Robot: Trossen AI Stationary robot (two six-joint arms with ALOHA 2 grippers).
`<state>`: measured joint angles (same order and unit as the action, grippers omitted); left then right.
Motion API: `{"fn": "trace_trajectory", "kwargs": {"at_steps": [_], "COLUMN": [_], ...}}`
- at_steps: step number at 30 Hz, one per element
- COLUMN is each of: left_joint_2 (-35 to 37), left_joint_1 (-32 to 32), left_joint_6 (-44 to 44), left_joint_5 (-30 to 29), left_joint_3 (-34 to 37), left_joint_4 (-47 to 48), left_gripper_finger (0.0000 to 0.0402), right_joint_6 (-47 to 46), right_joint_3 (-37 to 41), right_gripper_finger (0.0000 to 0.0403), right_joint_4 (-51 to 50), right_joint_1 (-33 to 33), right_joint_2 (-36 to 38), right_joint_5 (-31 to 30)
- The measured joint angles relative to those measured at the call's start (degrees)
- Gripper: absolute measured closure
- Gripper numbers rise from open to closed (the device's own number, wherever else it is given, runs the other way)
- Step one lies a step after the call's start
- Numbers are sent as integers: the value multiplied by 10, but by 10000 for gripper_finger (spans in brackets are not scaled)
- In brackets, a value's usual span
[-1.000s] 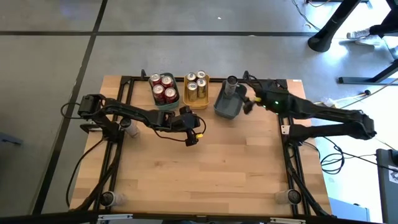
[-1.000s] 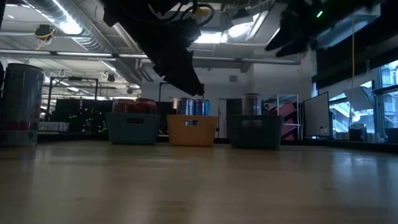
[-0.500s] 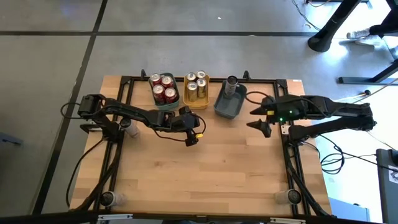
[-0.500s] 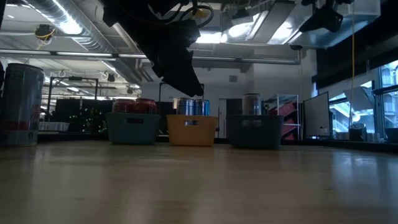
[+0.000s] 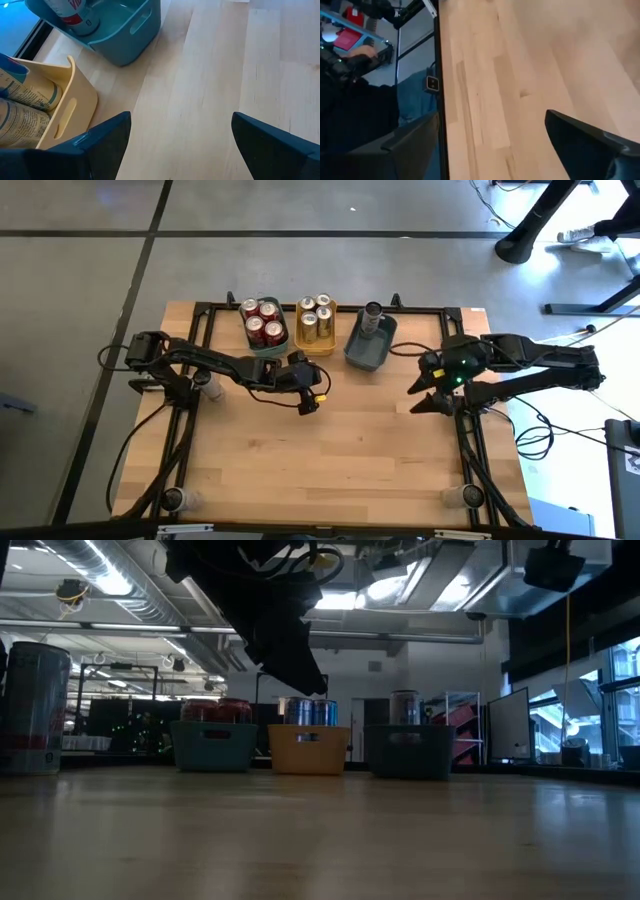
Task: Sort soda cans
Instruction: Put the right white-pink soda can into the blue bin
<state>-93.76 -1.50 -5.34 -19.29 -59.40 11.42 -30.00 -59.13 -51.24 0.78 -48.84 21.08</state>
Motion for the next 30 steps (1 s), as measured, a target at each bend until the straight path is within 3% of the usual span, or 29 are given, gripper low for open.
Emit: {"fn": "trace_trajectory", "kwargs": {"at_steps": [5, 9, 12, 18, 24, 30], "left_joint_2": [0, 0, 0, 0, 0, -1], "left_joint_1": [0, 0, 0, 0, 0, 0], "left_joint_6": [2, 2, 2, -1, -4, -7], "left_joint_5": [0, 0, 0, 0, 0, 0], "left_joint_3": [0, 0, 0, 0, 0, 0], "left_joint_4": [0, 0, 0, -1, -1, -8], "left_gripper_finger": [68, 68, 68, 68, 68, 68], "right_joint_6": [-15, -9, -8, -69, -230, -411], "right_joint_3": [0, 0, 0, -14, -59, -90], "right_gripper_finger": [61, 62, 63, 65, 75, 79], "right_joint_4": [40, 99, 131, 131, -10, -150], "right_joint_1": [0, 6, 60, 176, 296, 407], "right_joint_2": [-11, -22, -22, -26, -35, -54], "right_joint_5": [-40, 3, 10, -68, -182, -247]}}
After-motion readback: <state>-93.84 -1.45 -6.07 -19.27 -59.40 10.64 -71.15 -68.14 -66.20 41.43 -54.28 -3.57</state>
